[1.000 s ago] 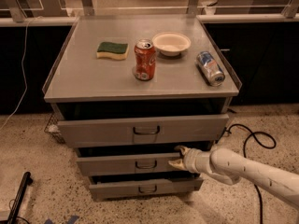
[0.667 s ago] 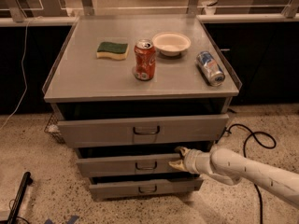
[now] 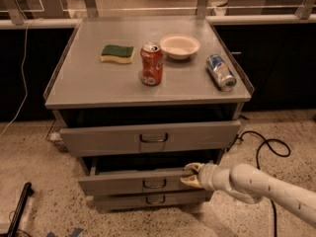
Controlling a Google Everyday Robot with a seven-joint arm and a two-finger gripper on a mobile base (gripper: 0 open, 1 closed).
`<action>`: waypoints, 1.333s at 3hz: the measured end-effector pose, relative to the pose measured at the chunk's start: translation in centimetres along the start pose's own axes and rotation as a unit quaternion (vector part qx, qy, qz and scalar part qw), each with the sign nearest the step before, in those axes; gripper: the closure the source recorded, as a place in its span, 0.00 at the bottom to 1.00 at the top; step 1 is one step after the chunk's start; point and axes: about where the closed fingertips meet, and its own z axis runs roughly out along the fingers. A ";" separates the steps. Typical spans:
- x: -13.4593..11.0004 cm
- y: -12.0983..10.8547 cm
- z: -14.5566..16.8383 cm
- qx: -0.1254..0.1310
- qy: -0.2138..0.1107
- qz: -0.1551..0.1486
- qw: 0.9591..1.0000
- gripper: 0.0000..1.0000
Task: Open middle drawer
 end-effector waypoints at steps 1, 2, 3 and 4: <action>-0.4 0.0 -0.4 0.000 0.000 0.000 1.000 1.00; 0.4 1.9 -1.7 0.003 -0.003 0.004 1.000 1.00; 0.1 2.0 -2.1 0.003 -0.003 0.004 1.000 0.86; 0.1 2.0 -2.1 0.003 -0.003 0.004 1.000 0.62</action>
Offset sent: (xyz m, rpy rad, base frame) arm -0.4658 -0.1163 -0.0666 0.1754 -0.0363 -0.1226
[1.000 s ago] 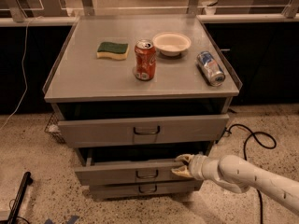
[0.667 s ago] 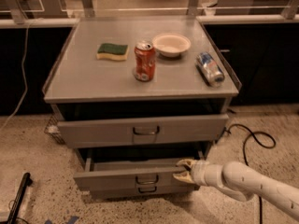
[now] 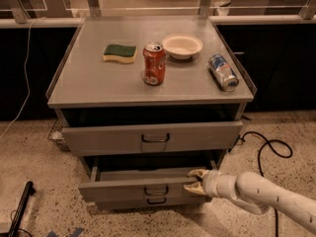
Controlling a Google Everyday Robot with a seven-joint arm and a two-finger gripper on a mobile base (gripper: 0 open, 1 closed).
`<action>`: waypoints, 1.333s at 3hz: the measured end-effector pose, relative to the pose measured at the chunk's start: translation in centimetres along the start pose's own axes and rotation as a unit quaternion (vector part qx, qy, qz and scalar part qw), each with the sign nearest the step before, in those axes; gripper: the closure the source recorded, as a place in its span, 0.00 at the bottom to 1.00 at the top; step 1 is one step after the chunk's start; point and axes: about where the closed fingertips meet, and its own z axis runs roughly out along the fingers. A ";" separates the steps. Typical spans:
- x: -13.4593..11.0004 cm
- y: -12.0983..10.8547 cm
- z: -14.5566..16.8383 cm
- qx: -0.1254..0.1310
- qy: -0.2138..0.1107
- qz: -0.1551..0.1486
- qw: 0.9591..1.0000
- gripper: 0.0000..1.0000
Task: Open middle drawer
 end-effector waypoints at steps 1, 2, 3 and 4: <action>0.0 0.0 0.0 0.000 0.000 0.000 1.000 0.39; 0.0 0.0 0.0 0.000 0.000 0.000 1.000 0.15; 0.0 0.0 0.0 0.000 0.000 0.000 1.000 0.08; 0.0 0.0 0.0 0.000 0.000 0.000 1.000 0.31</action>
Offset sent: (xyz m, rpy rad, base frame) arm 0.0000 0.0000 0.0000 0.0000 0.0000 0.0000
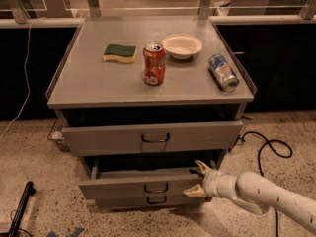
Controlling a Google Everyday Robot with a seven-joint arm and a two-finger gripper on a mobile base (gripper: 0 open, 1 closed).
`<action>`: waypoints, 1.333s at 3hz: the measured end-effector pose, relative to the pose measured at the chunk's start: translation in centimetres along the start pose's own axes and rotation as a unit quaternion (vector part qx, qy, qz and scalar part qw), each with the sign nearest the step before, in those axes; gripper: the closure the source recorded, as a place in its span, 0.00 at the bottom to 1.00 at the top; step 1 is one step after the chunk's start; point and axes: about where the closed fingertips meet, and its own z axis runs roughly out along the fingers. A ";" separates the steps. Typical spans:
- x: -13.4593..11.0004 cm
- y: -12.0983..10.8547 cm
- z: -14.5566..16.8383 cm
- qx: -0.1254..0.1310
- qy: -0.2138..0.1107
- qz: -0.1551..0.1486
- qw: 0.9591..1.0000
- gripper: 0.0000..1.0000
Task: Open middle drawer
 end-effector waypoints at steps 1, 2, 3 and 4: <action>0.5 0.6 -0.4 0.000 -0.006 0.005 1.000 0.54; 1.2 2.2 -1.8 0.000 -0.022 0.012 1.000 0.77; 1.9 4.5 -5.2 0.005 -0.032 0.016 0.999 0.99; 2.5 7.6 -8.5 0.005 -0.038 0.014 0.999 1.00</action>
Offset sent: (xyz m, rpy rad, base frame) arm -0.0568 -0.0291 -0.0055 0.0924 -0.0134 -0.0165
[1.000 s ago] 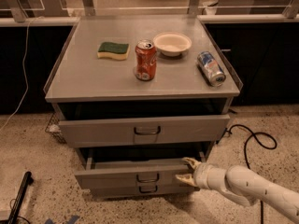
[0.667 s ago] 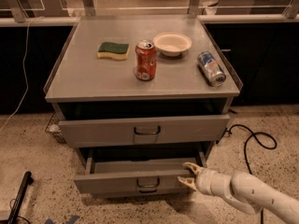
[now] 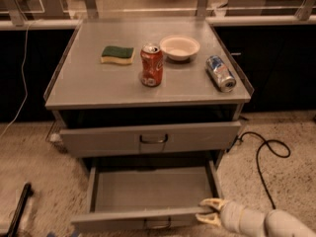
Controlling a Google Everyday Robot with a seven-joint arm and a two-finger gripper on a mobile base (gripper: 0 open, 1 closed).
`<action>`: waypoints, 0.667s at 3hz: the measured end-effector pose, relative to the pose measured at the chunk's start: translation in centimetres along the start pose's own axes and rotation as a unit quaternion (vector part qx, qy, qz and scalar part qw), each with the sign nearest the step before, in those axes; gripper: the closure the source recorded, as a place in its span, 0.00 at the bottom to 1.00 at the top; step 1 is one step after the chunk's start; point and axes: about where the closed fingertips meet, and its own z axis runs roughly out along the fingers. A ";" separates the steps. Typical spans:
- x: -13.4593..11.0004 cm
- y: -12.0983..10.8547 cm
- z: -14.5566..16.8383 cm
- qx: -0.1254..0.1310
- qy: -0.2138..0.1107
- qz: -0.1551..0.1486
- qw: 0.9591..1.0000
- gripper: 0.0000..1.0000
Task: Open middle drawer
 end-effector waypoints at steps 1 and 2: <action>-0.2 0.4 -0.3 0.000 0.000 0.000 1.000 1.00; -0.2 0.4 -0.3 0.000 0.000 0.000 1.000 0.83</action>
Offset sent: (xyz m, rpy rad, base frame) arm -0.0044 0.0006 0.0018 0.0000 0.0000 0.0001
